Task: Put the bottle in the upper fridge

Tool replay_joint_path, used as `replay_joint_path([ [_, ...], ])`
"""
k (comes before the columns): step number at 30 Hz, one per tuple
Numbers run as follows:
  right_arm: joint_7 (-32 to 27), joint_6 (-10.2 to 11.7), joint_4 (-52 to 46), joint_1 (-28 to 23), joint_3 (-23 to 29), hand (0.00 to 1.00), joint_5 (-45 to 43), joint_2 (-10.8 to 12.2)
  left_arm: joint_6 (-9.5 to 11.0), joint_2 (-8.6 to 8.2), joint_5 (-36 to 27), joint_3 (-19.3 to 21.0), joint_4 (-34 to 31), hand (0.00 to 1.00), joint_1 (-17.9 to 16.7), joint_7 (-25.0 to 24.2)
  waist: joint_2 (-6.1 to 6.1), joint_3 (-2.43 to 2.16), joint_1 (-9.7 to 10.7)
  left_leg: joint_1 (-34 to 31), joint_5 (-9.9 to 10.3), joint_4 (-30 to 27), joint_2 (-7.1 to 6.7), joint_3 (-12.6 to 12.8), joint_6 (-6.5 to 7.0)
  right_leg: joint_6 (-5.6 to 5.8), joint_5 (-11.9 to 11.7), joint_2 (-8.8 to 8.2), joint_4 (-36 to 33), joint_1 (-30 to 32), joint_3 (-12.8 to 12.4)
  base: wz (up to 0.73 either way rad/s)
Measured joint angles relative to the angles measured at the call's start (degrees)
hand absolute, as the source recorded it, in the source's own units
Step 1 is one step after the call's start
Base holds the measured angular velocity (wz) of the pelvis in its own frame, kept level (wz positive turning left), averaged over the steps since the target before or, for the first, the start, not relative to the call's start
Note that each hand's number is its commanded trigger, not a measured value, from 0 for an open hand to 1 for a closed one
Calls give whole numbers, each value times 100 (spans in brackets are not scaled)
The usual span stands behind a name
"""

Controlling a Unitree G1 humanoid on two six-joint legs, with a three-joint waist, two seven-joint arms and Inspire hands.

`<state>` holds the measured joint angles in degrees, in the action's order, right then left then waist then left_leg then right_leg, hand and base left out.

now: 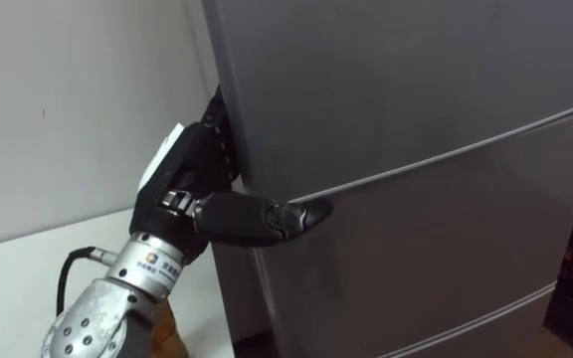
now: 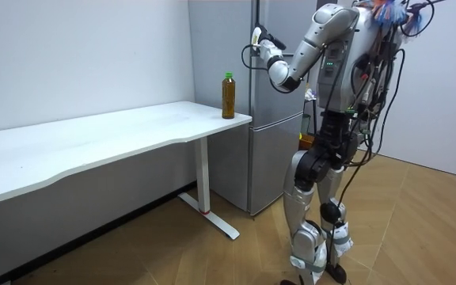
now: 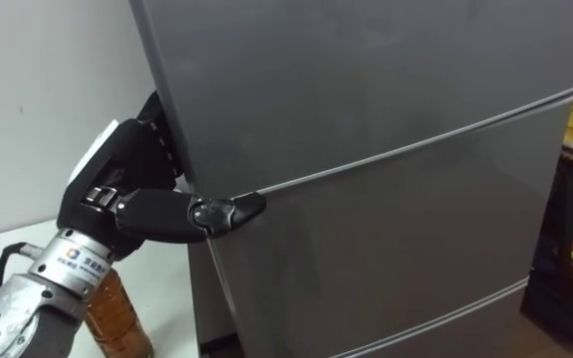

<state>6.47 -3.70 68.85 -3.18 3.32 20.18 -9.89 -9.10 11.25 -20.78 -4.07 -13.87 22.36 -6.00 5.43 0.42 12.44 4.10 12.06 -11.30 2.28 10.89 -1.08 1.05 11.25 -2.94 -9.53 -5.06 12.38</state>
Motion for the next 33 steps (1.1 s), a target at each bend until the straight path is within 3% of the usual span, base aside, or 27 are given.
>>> replay_joint_path([
  [13, -2, 60, -11, 16, -223, 0, 0, -64, 11, -1, 4, -171, -54, 0, -3, 0, -1, 1, -29, -35, 0, -5, 0, -11, 1, 0, 0, -5, -3, 8, 49, 2],
  [14, -2, 60, -11, 16, -226, 0, 0, -65, 11, -1, 4, -174, -56, 6, -3, 0, -1, 0, -32, -35, 0, -5, 0, -11, 1, 0, 0, -5, -3, 9, 49, 0],
  [15, -2, 61, -12, 16, -255, 0, 2, -73, 11, -1, 5, -175, -62, 22, -3, 0, -2, 0, -37, -35, 0, -5, 0, -11, 0, 0, 0, -5, -3, 9, 50, 0],
  [16, -2, 62, -16, 19, -295, 0, 2, -86, 12, -1, 4, -177, -65, 59, -3, 0, -2, 0, -42, -35, 0, -4, -1, -11, 1, 0, 0, -5, -3, 9, 50, 0],
  [17, -2, 64, -18, 23, -328, 0, 4, -94, 12, -1, 4, -177, -65, 63, -3, 0, -3, 0, -42, -35, 0, -4, -1, -11, 1, 0, 0, -5, -3, 8, 51, 0],
  [18, -2, 65, -23, 31, -366, 0, 3, -105, 13, -1, 4, -178, -66, 76, -3, 0, -3, 0, -43, -35, 0, -4, -1, -11, 1, 0, 0, -5, -3, 8, 51, 0],
  [20, -2, 67, -23, 36, -395, 0, 3, -114, 17, -1, 4, -178, -66, 81, -4, 2, -4, 0, -44, -34, 0, -4, -1, -14, 1, 0, 0, -5, -6, 6, 53, 0],
  [24, -2, 104, -22, 26, -432, 0, 7, -116, 17, -1, 3, -70, -65, 74, -12, 92, -21, 1, -52, -35, 0, -4, -1, -21, 1, 0, -1, -7, -9, -5, 83, 1],
  [26, -2, 119, -16, 27, -434, 0, 7, -116, 52, -2, 4, -27, -66, 60, -11, 92, -39, 0, -53, -29, 0, -4, -1, -22, 1, 1, -1, -9, -7, -21, 96, 0],
  [30, 1, 119, -4, 33, -464, 0, 4, -112, 145, -103, -103, -118, -80, 48, -11, 91, -81, 14, -96, 6, 0, -4, -2, -23, 1, 1, 0, -10, 2, -56, 99, 0],
  [32, 0, 120, -4, 26, -465, 0, 5, -113, 210, -122, -104, -179, -85, 28, -11, 88, -82, 15, -104, 8, 0, -7, -2, -22, 1, 2, 0, -10, 5, -56, 92, 0],
  [33, 0, 121, -4, 17, -469, 0, 10, -113, 219, -122, -98, -192, -114, 26, -11, 86, -83, 15, -118, 13, 0, -8, -2, -22, 1, 2, 1, -10, 1, -57, 74, 0],
])
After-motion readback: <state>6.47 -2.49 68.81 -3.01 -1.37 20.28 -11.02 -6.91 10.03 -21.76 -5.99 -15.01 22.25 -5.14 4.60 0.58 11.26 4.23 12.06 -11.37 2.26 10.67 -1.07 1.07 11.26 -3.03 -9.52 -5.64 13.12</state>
